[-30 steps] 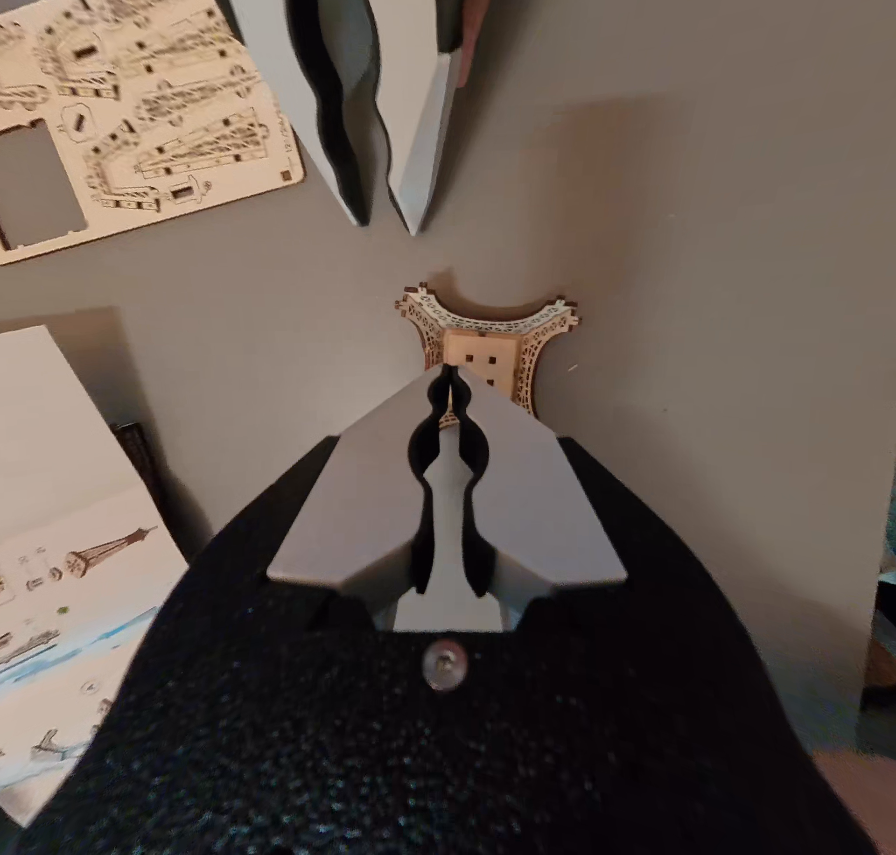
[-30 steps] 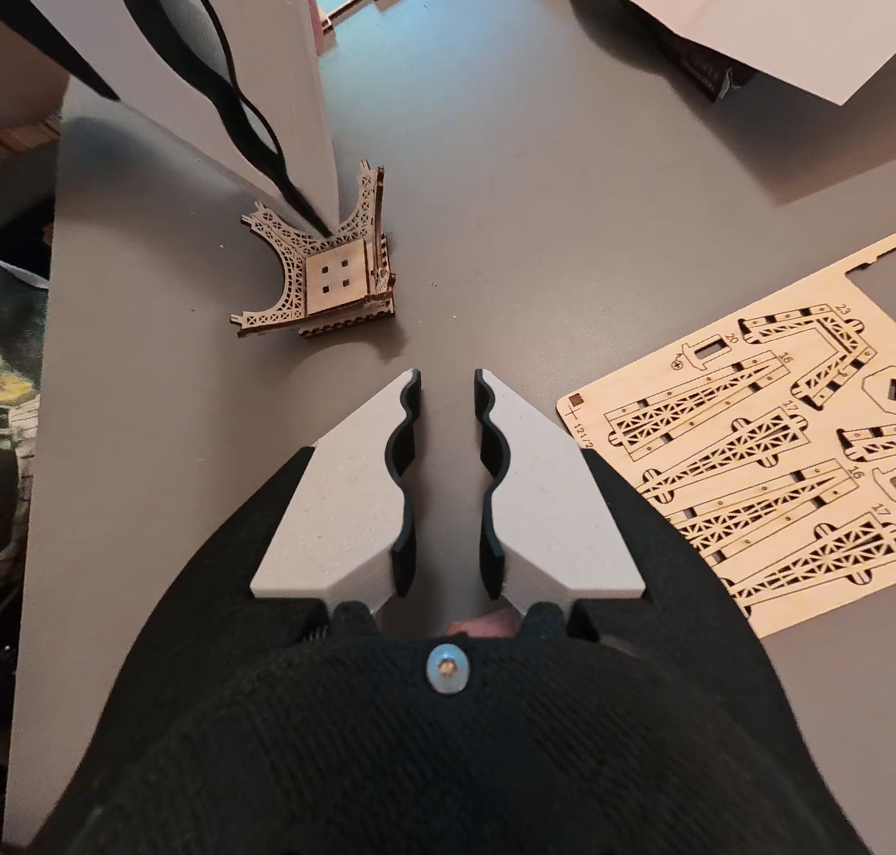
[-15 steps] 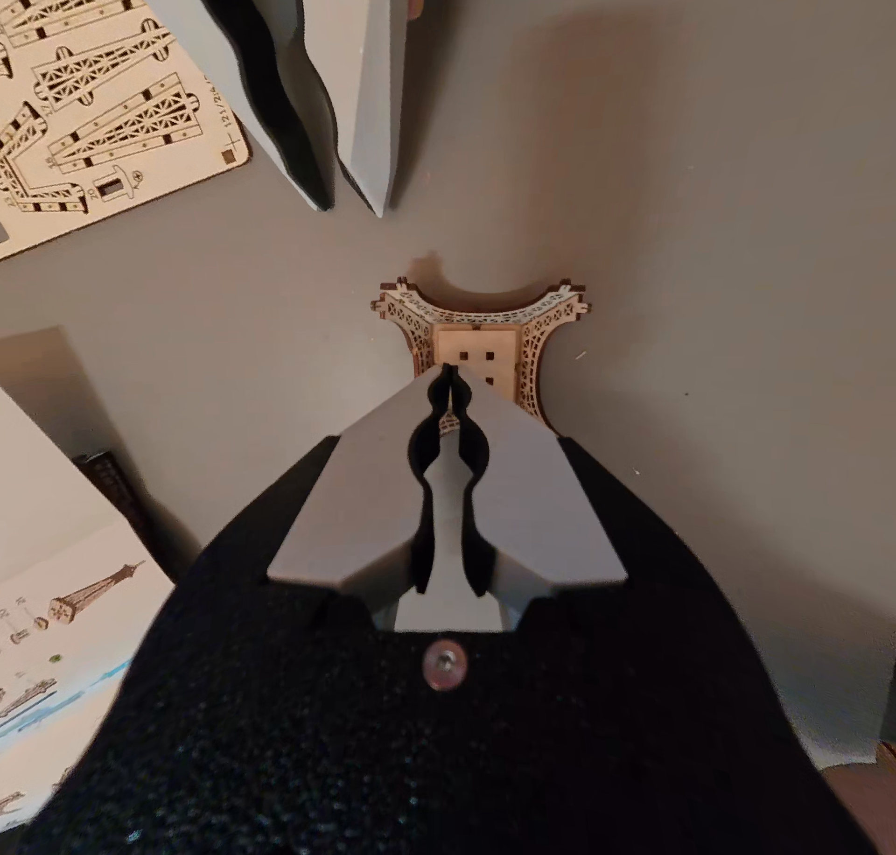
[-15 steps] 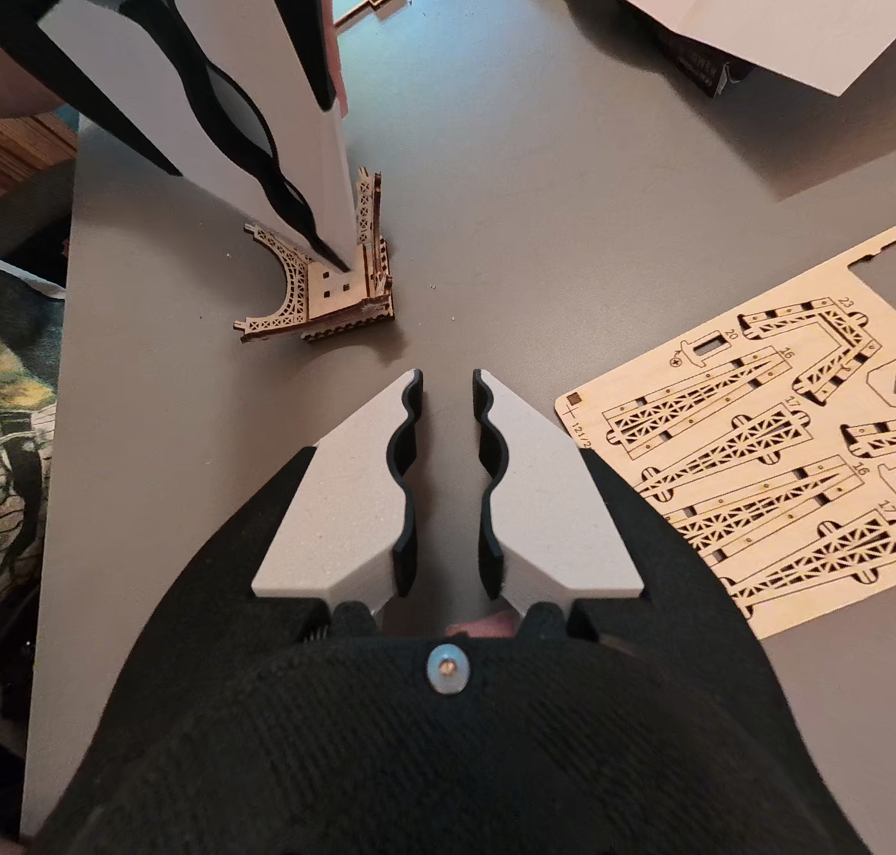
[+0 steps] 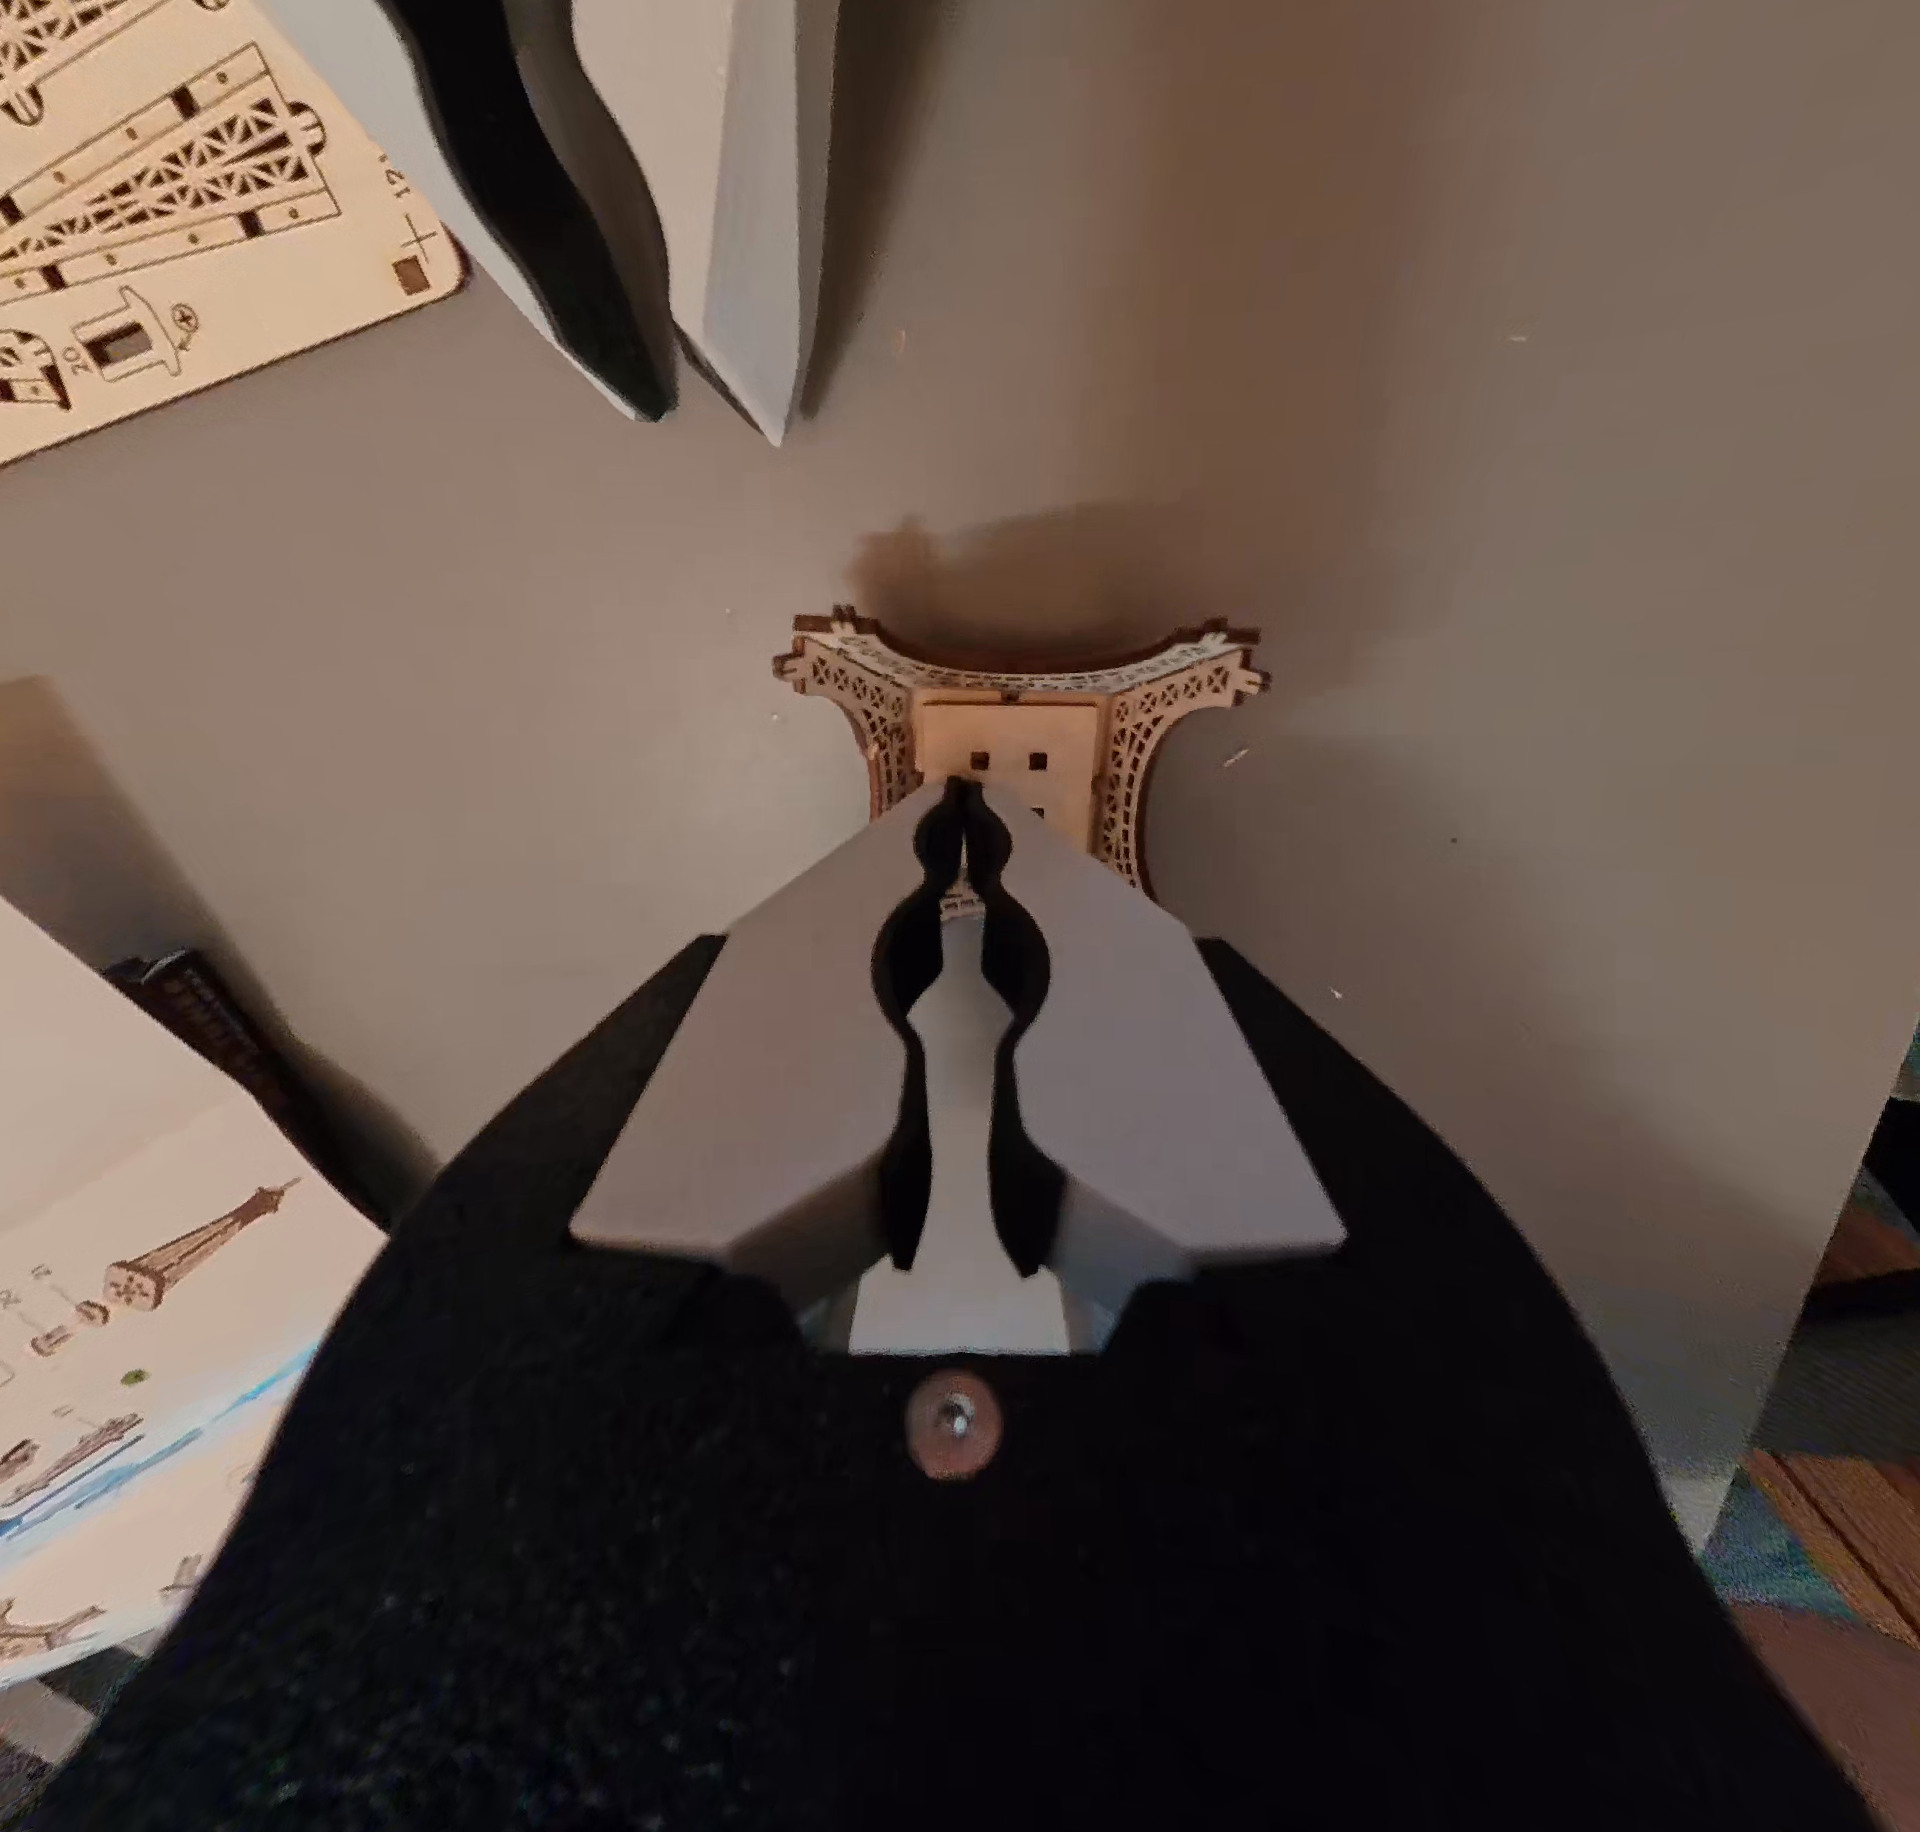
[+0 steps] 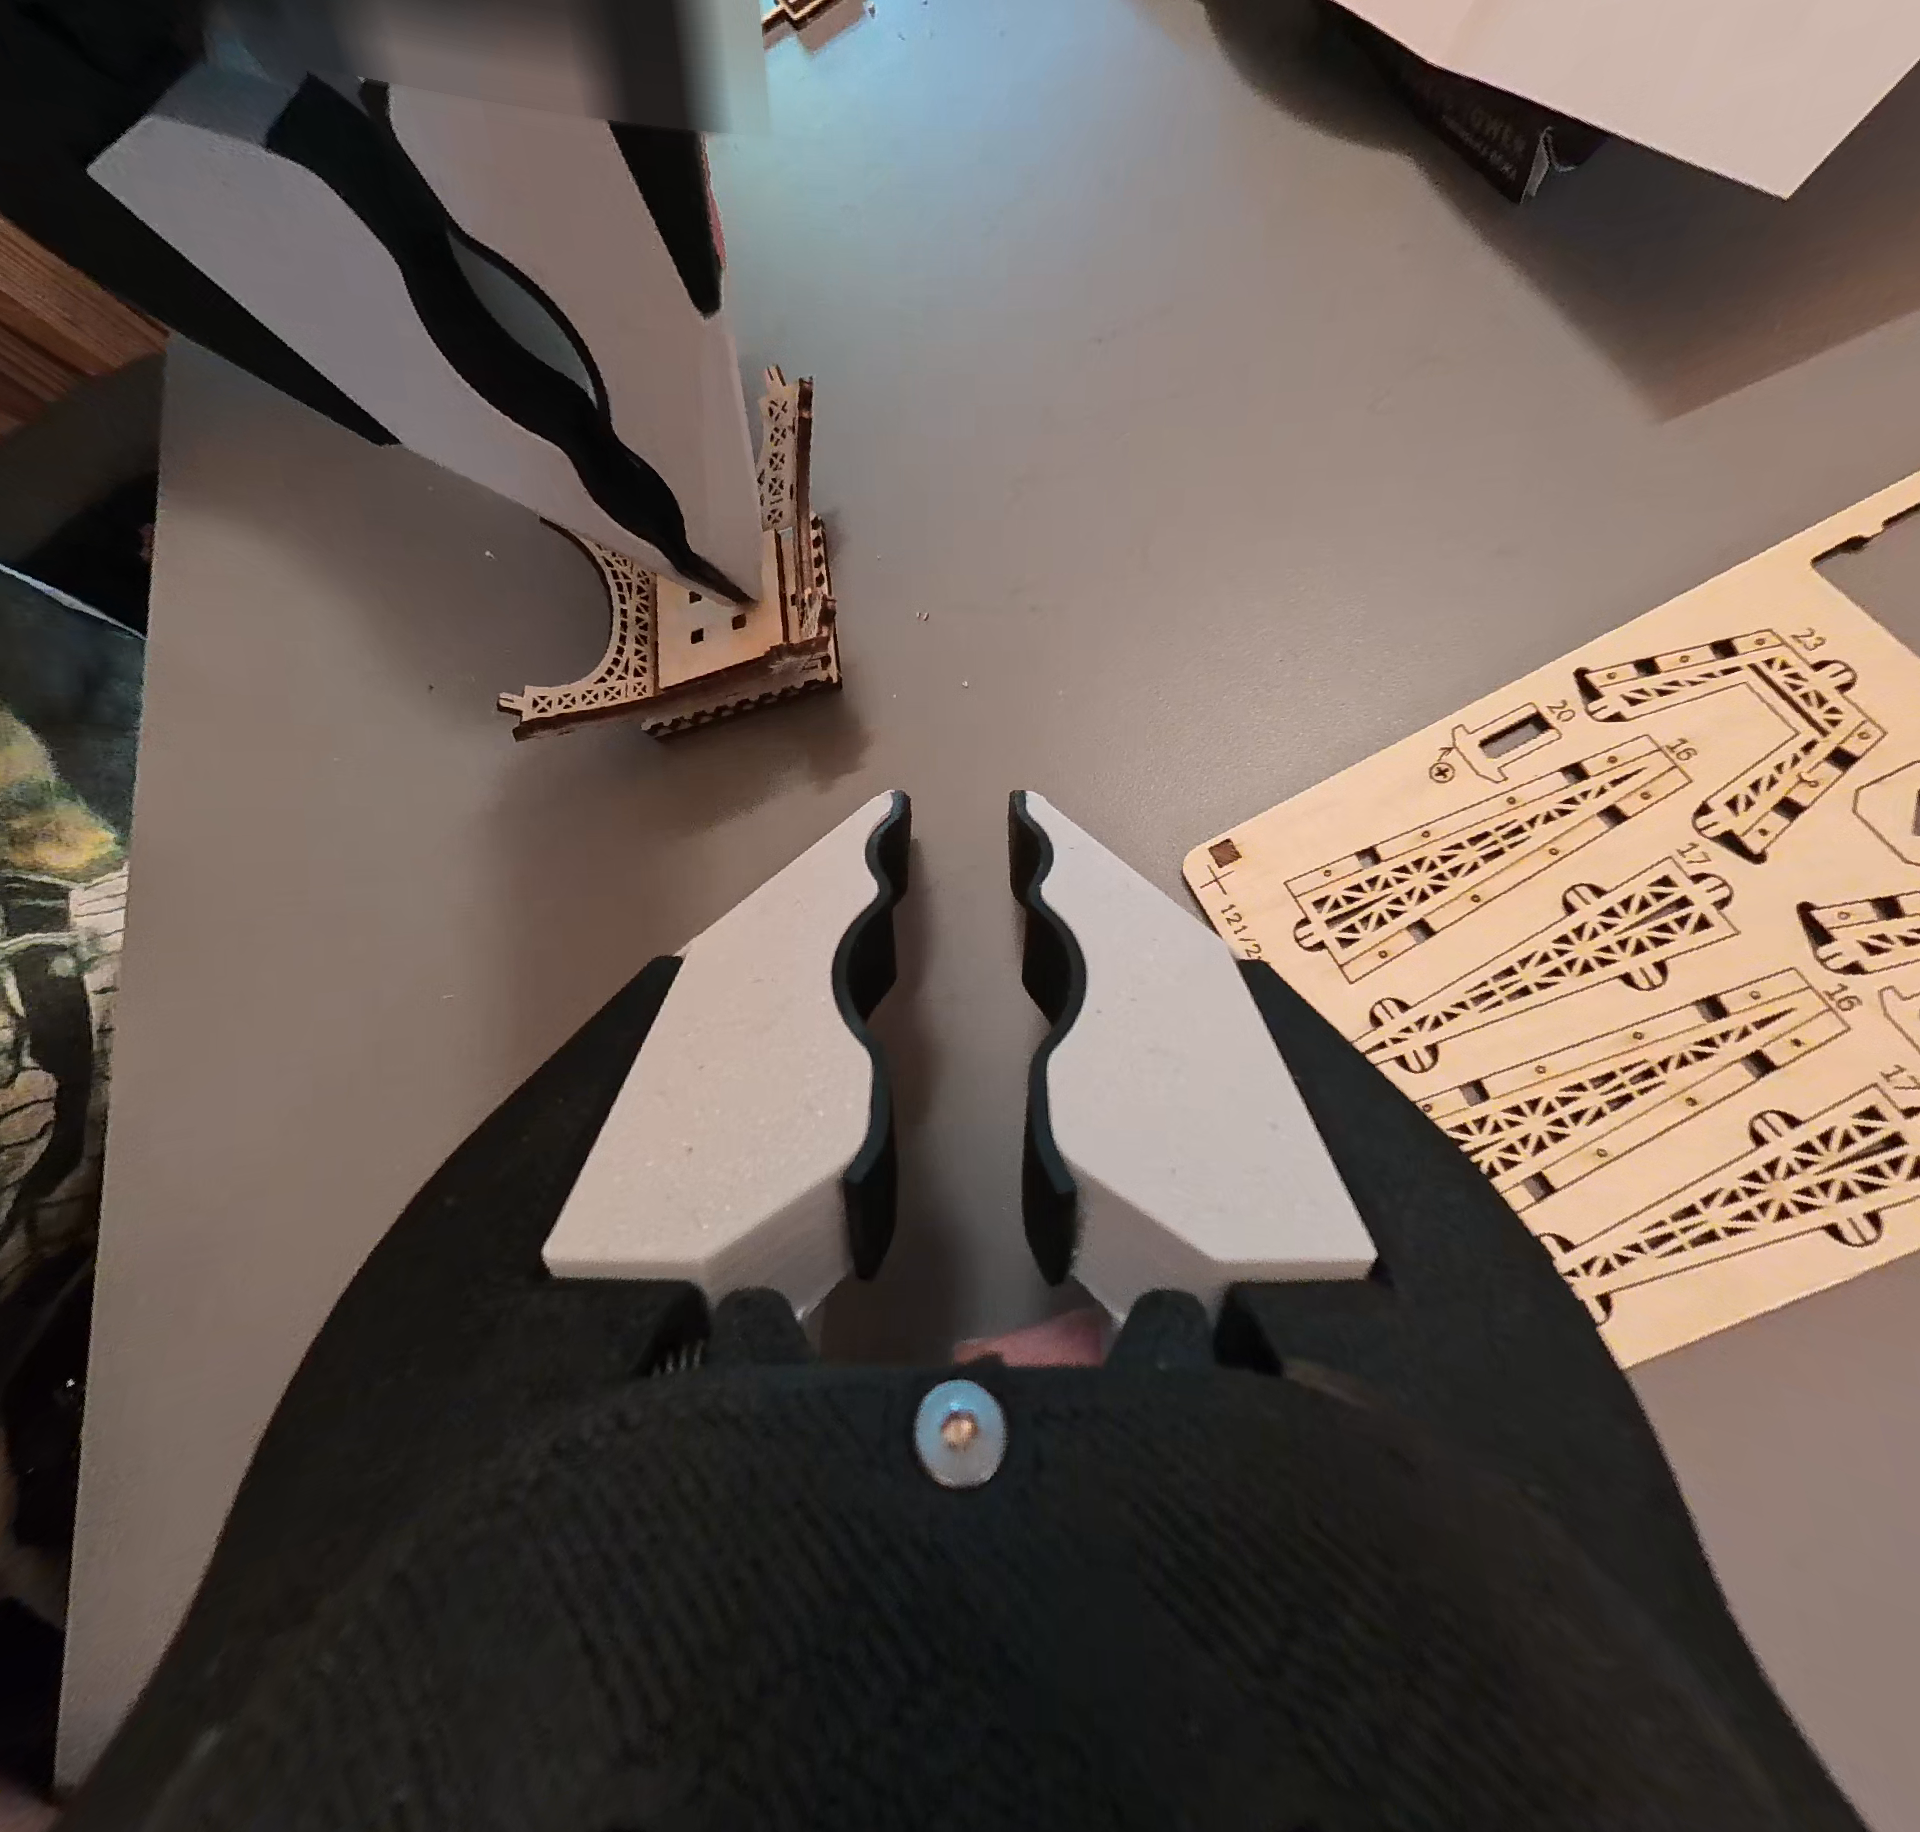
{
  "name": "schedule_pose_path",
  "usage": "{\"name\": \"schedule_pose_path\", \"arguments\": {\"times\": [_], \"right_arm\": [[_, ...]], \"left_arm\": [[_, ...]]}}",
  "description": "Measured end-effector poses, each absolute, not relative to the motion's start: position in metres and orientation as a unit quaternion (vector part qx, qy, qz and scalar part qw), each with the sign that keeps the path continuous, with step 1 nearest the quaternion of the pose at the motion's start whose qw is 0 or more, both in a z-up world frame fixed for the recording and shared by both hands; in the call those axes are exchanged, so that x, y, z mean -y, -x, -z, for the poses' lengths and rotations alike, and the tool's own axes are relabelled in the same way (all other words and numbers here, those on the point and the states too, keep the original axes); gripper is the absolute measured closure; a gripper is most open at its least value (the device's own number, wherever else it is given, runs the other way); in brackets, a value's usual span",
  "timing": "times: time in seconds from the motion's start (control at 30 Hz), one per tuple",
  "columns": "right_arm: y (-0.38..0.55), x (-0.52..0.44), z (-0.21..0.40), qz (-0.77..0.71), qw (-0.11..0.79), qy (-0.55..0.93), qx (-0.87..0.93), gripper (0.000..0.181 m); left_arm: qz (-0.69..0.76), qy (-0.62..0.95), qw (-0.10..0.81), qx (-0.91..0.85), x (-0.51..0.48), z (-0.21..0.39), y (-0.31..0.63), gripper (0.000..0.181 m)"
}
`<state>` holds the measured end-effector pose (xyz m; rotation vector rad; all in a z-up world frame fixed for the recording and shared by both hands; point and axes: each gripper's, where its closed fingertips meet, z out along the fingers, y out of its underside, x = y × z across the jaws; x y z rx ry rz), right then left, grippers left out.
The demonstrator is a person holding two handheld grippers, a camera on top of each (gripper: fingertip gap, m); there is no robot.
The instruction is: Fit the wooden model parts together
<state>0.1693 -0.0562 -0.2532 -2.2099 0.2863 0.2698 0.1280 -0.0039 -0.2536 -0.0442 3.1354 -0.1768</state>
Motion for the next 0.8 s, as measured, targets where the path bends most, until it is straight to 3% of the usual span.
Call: {"name": "schedule_pose_path", "arguments": {"times": [0.8], "right_arm": [[-0.1678, 0.0563, 0.2551, -0.082, 0.428, 0.895, -0.099, 0.162]], "left_arm": [[-0.001, -0.008, 0.002, -1.000, 0.0042, 0.2540, -0.1279, 0.181]]}}
